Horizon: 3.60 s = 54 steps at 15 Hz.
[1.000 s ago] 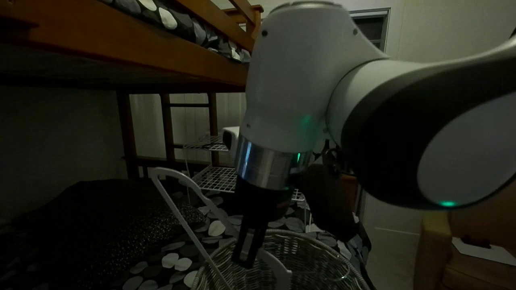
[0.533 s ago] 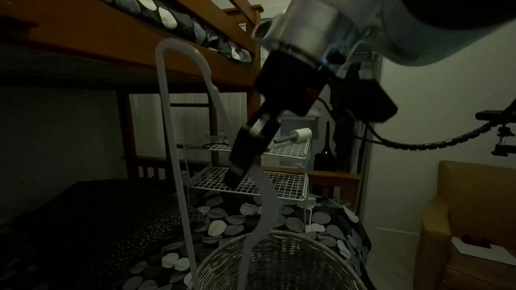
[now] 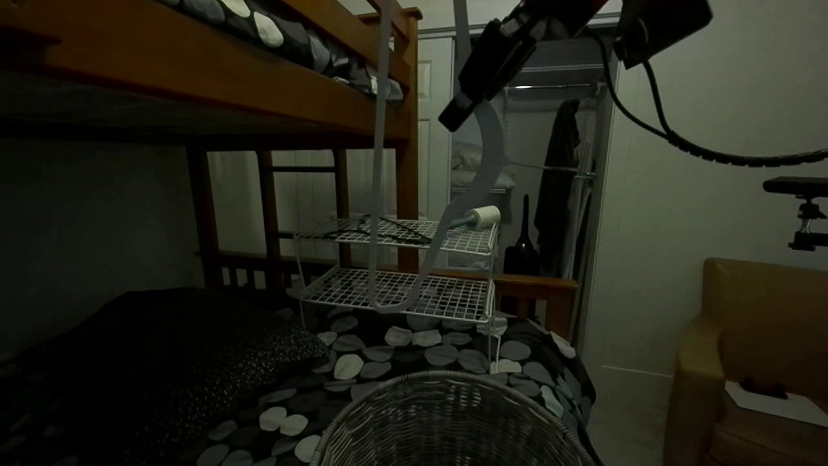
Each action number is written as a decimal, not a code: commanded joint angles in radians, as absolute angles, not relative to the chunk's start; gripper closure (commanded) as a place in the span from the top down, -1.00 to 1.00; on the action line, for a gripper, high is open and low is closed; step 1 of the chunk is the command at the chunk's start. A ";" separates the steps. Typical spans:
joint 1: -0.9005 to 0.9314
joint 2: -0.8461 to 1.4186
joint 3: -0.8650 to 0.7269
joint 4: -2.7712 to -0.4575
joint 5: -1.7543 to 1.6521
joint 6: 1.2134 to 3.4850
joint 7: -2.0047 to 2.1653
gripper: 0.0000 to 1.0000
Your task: Take the hanger out of the basket
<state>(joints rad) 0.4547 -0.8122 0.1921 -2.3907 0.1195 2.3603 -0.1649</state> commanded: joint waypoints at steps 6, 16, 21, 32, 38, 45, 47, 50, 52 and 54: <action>0.115 -0.791 0.114 -2.579 -0.070 2.468 -0.117 -0.98; -0.212 -0.334 0.424 -2.551 -0.564 2.440 0.337 -0.98; -0.221 -0.046 0.527 -2.340 -0.800 2.094 0.537 -0.98; 0.106 0.190 0.267 -2.087 -0.739 1.928 0.406 -0.98; 0.258 0.450 0.190 -1.717 -0.850 1.548 0.441 -0.98; 0.350 0.561 0.167 -1.622 -0.914 1.518 0.452 -0.98; 0.411 0.623 0.168 -1.535 -0.986 1.496 0.437 -0.98; 0.508 0.752 0.151 -1.357 -1.108 1.446 0.436 -0.98; 0.564 0.825 0.122 -1.247 -1.200 1.384 0.432 -0.98; 0.607 0.901 0.094 -1.136 -1.271 1.324 0.438 -0.98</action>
<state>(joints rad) 0.5473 0.7655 0.1441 -1.3272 -1.1796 1.4168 0.4363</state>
